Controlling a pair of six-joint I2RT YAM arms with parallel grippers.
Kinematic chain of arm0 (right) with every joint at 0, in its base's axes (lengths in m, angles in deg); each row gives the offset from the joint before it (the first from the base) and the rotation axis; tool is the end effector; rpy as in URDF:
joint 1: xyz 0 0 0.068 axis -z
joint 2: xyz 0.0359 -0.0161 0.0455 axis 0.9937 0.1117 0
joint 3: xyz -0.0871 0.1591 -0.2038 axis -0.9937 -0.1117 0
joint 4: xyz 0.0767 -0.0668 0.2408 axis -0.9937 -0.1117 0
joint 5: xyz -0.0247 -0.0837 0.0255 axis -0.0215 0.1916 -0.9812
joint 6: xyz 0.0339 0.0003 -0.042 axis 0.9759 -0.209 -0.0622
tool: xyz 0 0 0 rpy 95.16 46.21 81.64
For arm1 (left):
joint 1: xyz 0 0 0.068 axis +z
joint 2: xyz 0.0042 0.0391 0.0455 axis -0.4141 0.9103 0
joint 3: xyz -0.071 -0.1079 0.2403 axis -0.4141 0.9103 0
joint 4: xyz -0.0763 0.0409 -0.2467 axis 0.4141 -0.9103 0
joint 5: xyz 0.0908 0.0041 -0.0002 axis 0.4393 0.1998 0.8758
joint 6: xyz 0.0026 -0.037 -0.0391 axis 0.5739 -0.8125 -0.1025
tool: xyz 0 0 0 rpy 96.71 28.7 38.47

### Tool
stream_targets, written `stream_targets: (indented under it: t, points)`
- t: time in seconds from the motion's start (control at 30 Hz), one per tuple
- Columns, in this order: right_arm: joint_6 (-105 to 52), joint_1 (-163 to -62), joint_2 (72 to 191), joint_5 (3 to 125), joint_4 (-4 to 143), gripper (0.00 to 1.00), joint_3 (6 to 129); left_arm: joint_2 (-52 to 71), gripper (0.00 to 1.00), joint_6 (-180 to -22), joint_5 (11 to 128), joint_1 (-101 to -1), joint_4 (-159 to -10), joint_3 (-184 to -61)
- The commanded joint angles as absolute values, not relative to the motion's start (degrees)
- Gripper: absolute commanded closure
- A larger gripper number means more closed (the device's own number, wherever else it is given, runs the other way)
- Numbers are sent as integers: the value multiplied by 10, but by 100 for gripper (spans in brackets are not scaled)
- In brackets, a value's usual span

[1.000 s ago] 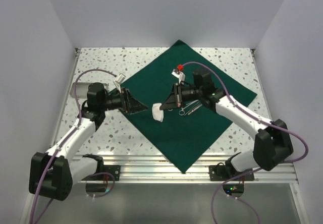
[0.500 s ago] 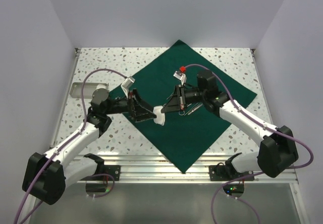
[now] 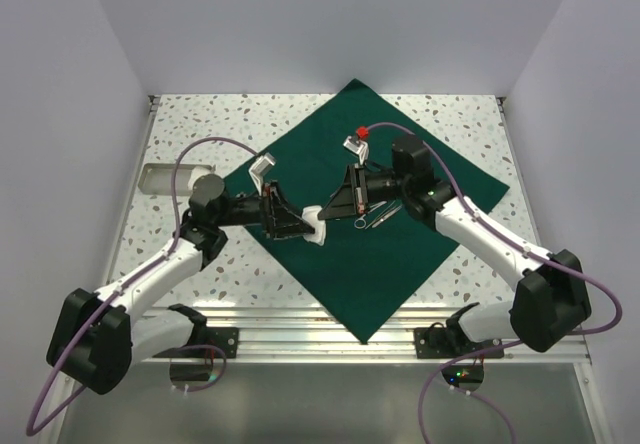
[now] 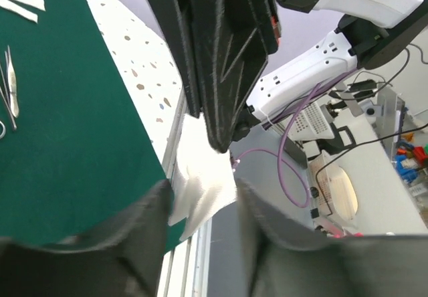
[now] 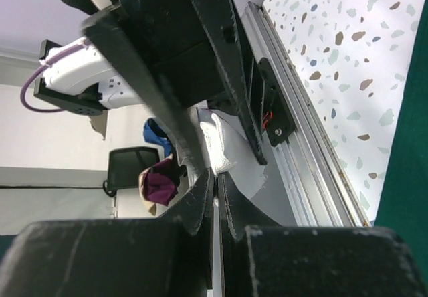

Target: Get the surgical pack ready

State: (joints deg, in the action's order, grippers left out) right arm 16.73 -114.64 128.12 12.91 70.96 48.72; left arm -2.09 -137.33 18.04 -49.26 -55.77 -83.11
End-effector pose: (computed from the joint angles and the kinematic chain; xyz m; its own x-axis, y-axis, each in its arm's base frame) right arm 0.2424 0.1813 0.3109 -0.9172 -0.0828 -0.3897 -0.3981 0.1561 0.9039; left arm 0.2008 -0.1266 0.2776 -0.7324 -0.0739 -0.6769 0.6741 0.0612 -0.7361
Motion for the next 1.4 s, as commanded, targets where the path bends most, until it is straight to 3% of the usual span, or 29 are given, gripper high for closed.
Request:
stream_targets:
  t: [0.0, 0.03, 0.1, 0.13, 0.17, 0.27, 0.3, 0.33, 0.4, 0.47, 0.53, 0.77, 0.93, 1.17, 1.37]
  points:
    - [172, -1144, 1274, 117, 730, 100, 516, -7, 59, -1376, 169, -495, -526, -831]
    - [171, -1144, 1275, 118, 731, 100, 516, -3, 70, -1372, 167, -495, -532, -836]
    - [171, -1145, 1281, 119, 732, 100, 519, 6, 80, -1370, 161, -494, -539, -839]
    - [170, -1144, 1287, 121, 728, 100, 521, 7, 94, -1361, 161, -494, -545, -843]
    - [163, -1144, 1289, 125, 713, 97, 525, 9, 100, -1351, 166, -493, -578, -848]
    - [64, -1144, 1308, 193, 542, 63, 579, 15, 100, -1254, 198, -480, -738, -894]
    - [1, -1144, 1313, 281, 484, 48, 621, 19, 100, -1222, 216, -460, -793, -908]
    - [-23, -1142, 1318, 322, 386, 41, 641, 26, 100, -1157, 248, -444, -847, -940]
    - [-65, -1139, 1336, 384, 323, 37, 682, 58, 100, -1099, 294, -386, -1000, -971]
    - [-88, -1138, 1342, 446, 270, 36, 698, 104, 100, -1010, 409, -342, -1128, -1035]
    - [-95, -1137, 1345, 454, 256, 36, 696, 126, 100, -970, 518, -322, -1163, -1079]
    - [-102, -1138, 1347, 426, 257, 35, 644, 264, 100, -916, 755, -253, -1263, -1234]
    - [-114, -1137, 1353, 415, 250, 35, 625, 348, 100, -879, 858, -195, -1308, -1356]
    - [-149, -1137, 1371, 413, 229, 35, 643, 467, 100, -859, 787, -122, -1362, -1472]
    - [-164, -1137, 1398, 403, 226, 36, 657, 488, 100, -847, 693, -105, -1378, -1503]
